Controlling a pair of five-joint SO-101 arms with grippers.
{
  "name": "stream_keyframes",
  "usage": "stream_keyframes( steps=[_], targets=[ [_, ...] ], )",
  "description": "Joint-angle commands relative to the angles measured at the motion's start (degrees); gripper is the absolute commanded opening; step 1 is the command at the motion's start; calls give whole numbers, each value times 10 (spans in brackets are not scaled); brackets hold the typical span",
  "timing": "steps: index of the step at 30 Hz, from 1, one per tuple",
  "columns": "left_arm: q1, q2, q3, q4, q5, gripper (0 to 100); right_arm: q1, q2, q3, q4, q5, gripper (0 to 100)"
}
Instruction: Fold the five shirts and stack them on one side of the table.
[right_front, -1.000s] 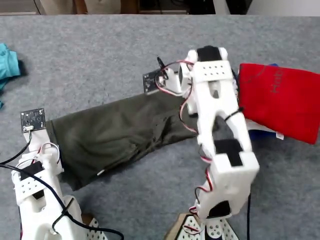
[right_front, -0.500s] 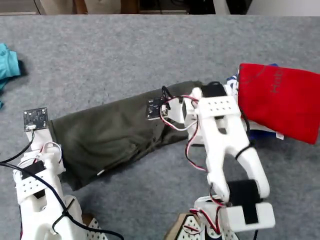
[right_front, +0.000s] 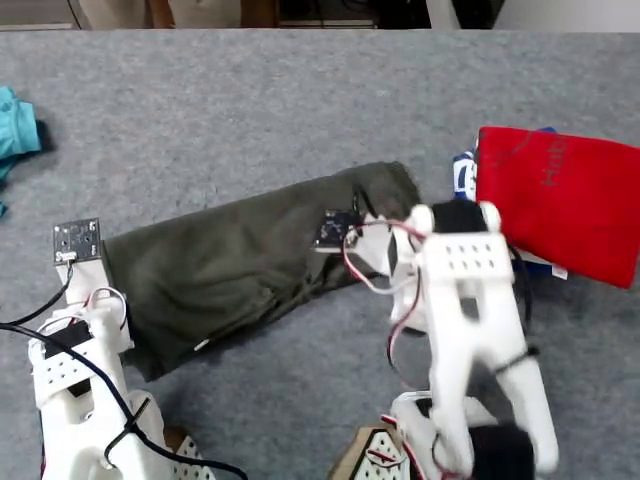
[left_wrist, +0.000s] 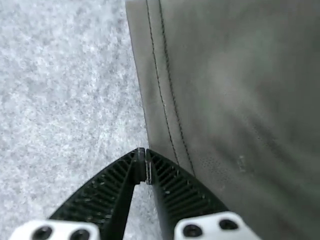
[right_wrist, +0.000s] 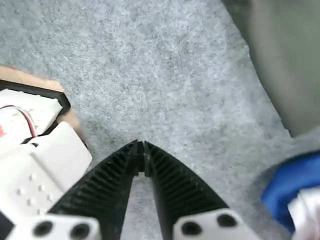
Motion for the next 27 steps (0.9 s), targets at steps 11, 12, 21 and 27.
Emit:
stream_keyframes(
  steps=[11, 12, 21, 27],
  targets=[
    [4, -6, 2, -37, 5, 20, -141, 40, 19, -181, -165, 2],
    [4, -5, 2, -37, 5, 20, -143, 65, 4, -196, -171, 2],
    [8, -8, 12, -37, 5, 20, -143, 313, -213, -236, -182, 2],
    [8, -8, 13, -37, 5, 20, -143, 481, -332, -237, -182, 2]
  ],
)
